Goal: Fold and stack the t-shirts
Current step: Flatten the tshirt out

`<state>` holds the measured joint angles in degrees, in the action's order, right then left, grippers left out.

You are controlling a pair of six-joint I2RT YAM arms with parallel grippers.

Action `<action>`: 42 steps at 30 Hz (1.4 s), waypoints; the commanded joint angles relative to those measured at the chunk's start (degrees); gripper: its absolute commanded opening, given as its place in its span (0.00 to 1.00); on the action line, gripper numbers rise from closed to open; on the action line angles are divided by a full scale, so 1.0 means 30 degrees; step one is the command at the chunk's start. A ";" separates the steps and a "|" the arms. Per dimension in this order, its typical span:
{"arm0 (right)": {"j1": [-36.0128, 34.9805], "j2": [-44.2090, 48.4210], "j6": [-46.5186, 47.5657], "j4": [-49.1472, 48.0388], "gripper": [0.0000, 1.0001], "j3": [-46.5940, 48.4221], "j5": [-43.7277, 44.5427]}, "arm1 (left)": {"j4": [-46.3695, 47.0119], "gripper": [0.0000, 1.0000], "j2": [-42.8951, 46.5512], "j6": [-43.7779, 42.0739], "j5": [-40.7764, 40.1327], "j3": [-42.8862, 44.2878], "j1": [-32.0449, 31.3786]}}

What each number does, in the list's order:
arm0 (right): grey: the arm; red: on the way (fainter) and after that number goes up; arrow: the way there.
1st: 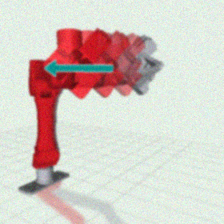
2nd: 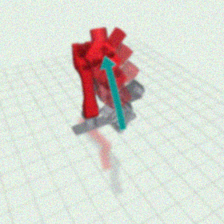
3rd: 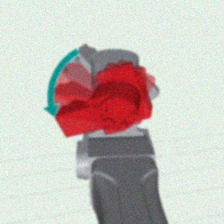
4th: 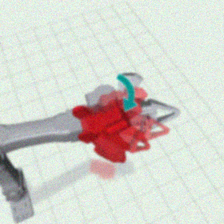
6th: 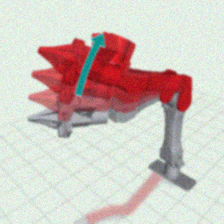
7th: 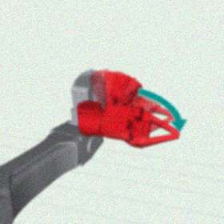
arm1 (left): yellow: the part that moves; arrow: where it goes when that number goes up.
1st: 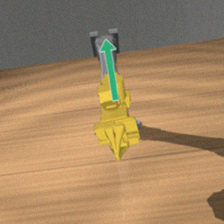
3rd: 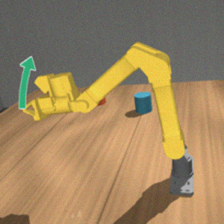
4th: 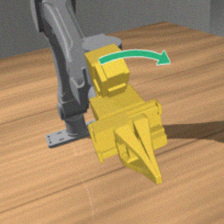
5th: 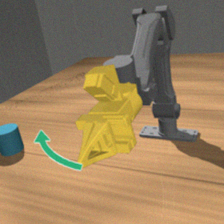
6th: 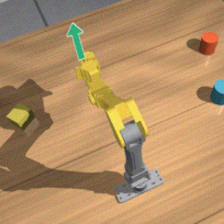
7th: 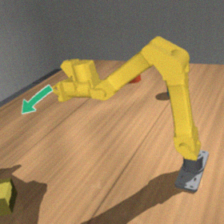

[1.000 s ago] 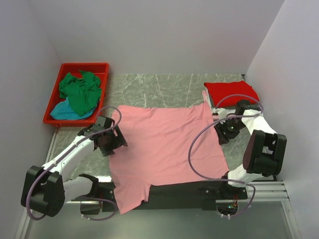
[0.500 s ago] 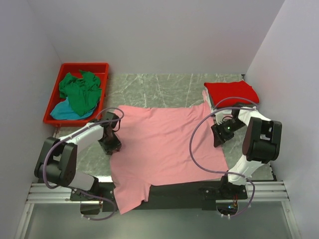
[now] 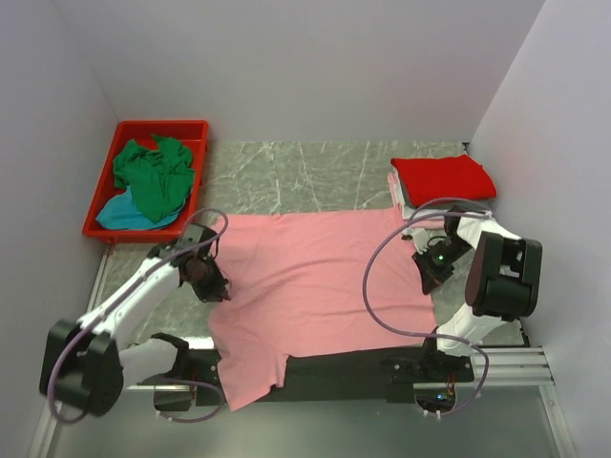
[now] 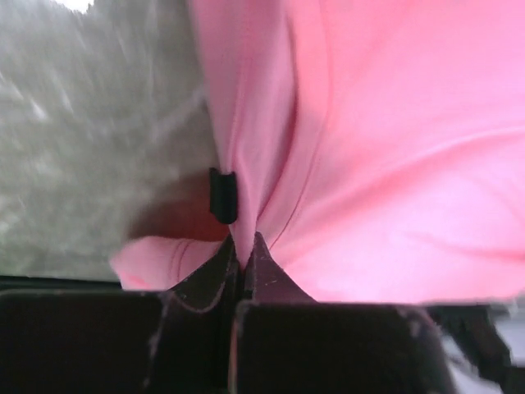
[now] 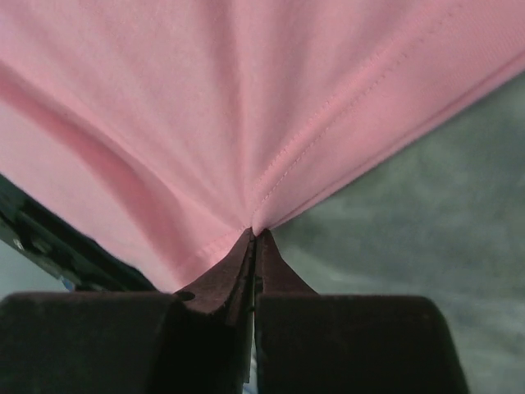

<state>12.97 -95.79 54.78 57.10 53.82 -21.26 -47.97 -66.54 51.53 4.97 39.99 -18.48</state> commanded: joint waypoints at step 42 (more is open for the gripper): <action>0.1799 -0.0912 -0.1738 0.0097 0.60 0.5057 -0.8705 | 0.4505 0.62 -1.3676 -1.2751 -0.2247 1.1542 0.2908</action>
<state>18.15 -100.38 49.76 57.80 68.79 -44.42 -33.45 -105.97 16.01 -2.98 71.96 -10.11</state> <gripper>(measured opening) 0.594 0.624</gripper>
